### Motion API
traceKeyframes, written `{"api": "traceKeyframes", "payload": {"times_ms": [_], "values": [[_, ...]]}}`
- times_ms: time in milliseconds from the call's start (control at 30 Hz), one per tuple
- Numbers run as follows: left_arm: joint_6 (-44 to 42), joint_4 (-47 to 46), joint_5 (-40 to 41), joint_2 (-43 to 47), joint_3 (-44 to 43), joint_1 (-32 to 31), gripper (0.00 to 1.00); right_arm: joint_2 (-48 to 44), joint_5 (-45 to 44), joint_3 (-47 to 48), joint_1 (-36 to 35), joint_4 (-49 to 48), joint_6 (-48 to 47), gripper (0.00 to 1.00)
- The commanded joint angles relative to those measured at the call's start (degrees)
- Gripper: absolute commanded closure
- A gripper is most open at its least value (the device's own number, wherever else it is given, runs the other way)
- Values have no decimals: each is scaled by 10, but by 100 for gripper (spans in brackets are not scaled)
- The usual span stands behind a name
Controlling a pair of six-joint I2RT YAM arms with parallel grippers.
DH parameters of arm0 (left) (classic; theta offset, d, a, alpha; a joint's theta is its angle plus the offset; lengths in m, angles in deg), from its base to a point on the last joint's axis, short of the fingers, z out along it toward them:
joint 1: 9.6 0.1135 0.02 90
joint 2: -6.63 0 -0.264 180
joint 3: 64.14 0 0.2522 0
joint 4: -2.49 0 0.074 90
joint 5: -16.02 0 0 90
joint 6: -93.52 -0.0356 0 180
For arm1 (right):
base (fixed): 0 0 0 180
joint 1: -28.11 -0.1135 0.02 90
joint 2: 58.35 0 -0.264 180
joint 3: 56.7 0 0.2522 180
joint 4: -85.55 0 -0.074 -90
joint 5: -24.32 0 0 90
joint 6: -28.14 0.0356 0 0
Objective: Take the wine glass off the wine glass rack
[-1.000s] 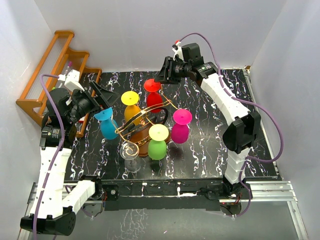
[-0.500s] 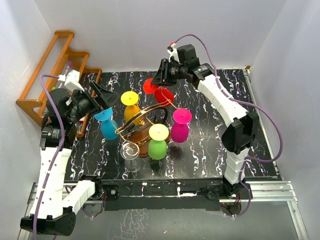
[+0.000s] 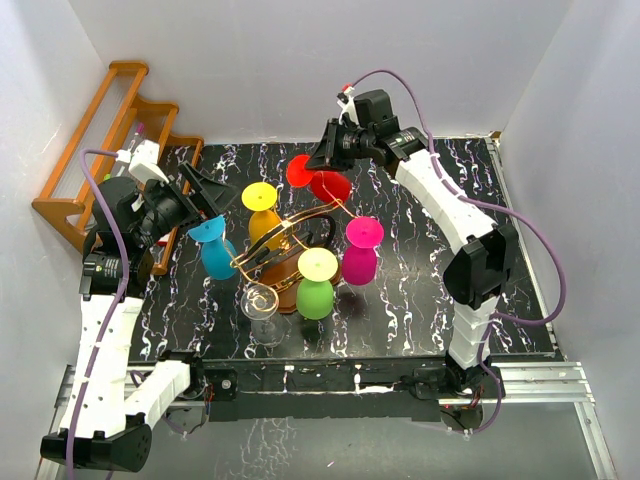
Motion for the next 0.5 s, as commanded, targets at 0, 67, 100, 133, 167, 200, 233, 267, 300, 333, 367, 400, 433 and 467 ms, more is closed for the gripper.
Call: {"api": "traceKeyframes", "payload": {"times_ms": [0,67,100,133,167,200,233,267,300,333,367,400,433,467], "values": [[4,-5,-2,11,1,-2,7,-53,-36,-13,1,-43,22,92],[4,-5,-2,11,1,-2,7,-68,-40,-32,8,-64,33,92],[5,-5,-3,11,1,-2,7,-73,-39,-39,12,-74,40,92],[5,-6,-4,10,1,-2,7,-76,-35,-44,16,-83,44,92],[5,-6,-4,10,1,-2,7,-78,-30,-48,18,-91,49,92],[5,-5,-4,10,0,-2,7,-77,-27,-48,20,-97,51,92],[6,-6,-4,10,-1,-2,7,-75,-21,-47,20,-101,54,92],[5,-5,-4,9,-1,-2,7,-73,-15,-46,21,-105,55,92],[6,-5,-4,10,-2,-2,7,-70,-10,-44,21,-108,58,92],[8,-5,-4,8,-3,-2,7,-68,-8,-42,21,-109,60,92],[8,-5,-5,7,-5,-2,7,-66,-8,-42,20,-111,61,92],[9,-5,-5,6,-7,-2,7,-65,-9,-42,21,-113,62,92],[9,-5,-5,6,-9,-2,7,-67,-11,-44,20,-116,64,92],[9,-4,-5,6,-10,-2,7,-67,-13,-44,22,-117,65,92]]}}
